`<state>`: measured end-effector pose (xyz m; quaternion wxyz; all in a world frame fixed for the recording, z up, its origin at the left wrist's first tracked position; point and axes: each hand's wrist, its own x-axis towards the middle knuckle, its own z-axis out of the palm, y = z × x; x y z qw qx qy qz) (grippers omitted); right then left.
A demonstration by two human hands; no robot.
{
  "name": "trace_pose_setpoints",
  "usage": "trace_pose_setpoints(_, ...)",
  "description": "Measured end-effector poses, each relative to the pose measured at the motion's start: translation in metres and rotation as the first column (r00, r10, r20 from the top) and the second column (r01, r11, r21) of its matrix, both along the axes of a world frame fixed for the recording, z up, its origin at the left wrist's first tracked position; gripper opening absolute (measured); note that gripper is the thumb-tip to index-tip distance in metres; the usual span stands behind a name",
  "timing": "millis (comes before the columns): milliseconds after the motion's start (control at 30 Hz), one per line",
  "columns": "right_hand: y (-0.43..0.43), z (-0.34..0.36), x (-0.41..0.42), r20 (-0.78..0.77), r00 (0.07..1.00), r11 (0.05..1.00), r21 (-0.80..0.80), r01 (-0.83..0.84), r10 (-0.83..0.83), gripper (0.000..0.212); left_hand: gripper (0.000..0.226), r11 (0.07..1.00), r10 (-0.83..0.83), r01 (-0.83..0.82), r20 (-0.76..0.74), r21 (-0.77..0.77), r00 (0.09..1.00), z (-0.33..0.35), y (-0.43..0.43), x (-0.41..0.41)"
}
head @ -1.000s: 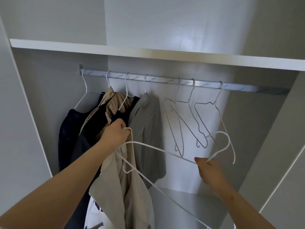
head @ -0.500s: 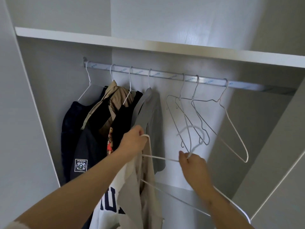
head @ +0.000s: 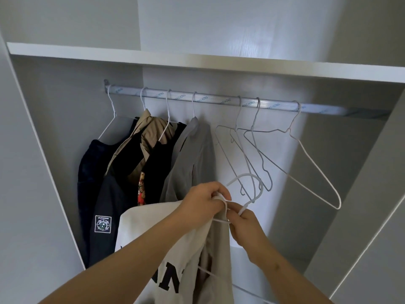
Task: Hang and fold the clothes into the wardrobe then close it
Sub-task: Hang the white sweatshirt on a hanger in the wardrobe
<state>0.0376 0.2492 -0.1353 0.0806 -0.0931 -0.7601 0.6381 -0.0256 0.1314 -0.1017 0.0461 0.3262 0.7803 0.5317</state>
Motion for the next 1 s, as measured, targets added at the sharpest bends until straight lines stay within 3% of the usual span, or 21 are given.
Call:
trace_pose_setpoints(133,-0.001,0.001,-0.004,0.125,0.99,0.99,-0.117,0.073,-0.058,0.053,0.038,0.991,-0.04,0.024,0.127,0.129,0.991,-0.001,0.003,0.004)
trace_pose_setpoints(200,0.003,0.001,-0.009,0.123,0.983,0.983,-0.106,0.151,-0.138,0.061,0.022,0.99,-0.118,0.111,0.088,0.086,0.989,0.002,-0.003,0.007)
trace_pose_setpoints(233,0.005,0.003,-0.01,0.107,0.98,0.98,-0.091,0.179,-0.169,0.058,0.008,0.992,-0.108,0.105,-0.035,-0.071,0.994,0.003,-0.009,0.002)
trace_pose_setpoints(267,0.006,0.004,-0.011,0.088,0.977,0.977,-0.078,0.199,-0.192,0.052,0.02,0.951,-0.102,0.017,-0.262,-0.308,0.96,0.002,-0.015,-0.005)
trace_pose_setpoints(300,0.007,0.005,-0.014,0.068,0.975,0.974,-0.071,0.217,-0.212,0.045,0.04,0.855,-0.151,-0.108,-0.442,-0.508,0.884,0.0,-0.021,-0.01)
trace_pose_setpoints(367,0.007,0.009,-0.018,0.035,0.973,0.972,-0.038,0.23,-0.229,0.037,0.053,0.741,-0.201,-0.279,-0.598,-0.61,0.776,-0.005,-0.028,-0.014)
trace_pose_setpoints(467,0.005,0.017,-0.022,-0.089,0.973,0.973,0.073,0.218,-0.212,0.042,0.043,0.814,-0.032,-0.37,-0.67,-0.448,0.741,-0.007,-0.026,-0.015)
trace_pose_setpoints(533,0.004,0.027,-0.022,-0.311,0.932,0.96,0.145,0.238,-0.184,0.03,0.041,0.829,0.107,-0.445,-0.685,-0.339,0.721,-0.003,-0.028,-0.02)
trace_pose_setpoints(600,0.006,0.032,-0.021,-0.591,0.786,0.876,0.266,0.402,-0.181,0.013,0.038,0.837,0.209,-0.484,-0.668,-0.256,0.714,0.004,-0.033,-0.027)
trace_pose_setpoints(667,0.008,0.023,-0.017,-0.745,0.655,0.811,0.303,0.5,-0.125,0.012,0.035,0.845,0.285,-0.501,-0.634,-0.188,0.719,0.011,-0.039,-0.032)
trace_pose_setpoints(733,0.008,0.004,-0.009,-0.67,0.741,0.84,0.377,0.39,-0.044,0.03,0.034,0.848,0.361,-0.519,-0.6,-0.106,0.713,0.022,-0.044,-0.036)
trace_pose_setpoints(833,0.013,-0.031,-0.01,-0.305,0.952,0.814,0.546,0.199,-0.028,0.048,0.03,0.849,0.434,-0.528,-0.579,0.007,0.69,0.043,-0.051,-0.041)
trace_pose_setpoints(933,0.016,-0.042,-0.017,-0.135,0.99,0.896,0.436,0.088,-0.032,0.022,0.027,0.885,0.42,-0.461,-0.538,0.065,0.731,0.063,-0.059,-0.039)
trace_pose_setpoints(967,0.015,-0.043,-0.021,-0.092,0.996,0.913,0.404,0.051,-0.015,0.029,0.025,0.898,0.407,-0.434,-0.529,0.079,0.745,0.068,-0.061,-0.038)
trace_pose_setpoints(1000,0.016,-0.044,-0.025,-0.062,0.998,0.909,0.416,0.024,0.002,0.049,0.025,0.906,0.396,-0.413,-0.524,0.09,0.754,0.071,-0.061,-0.036)
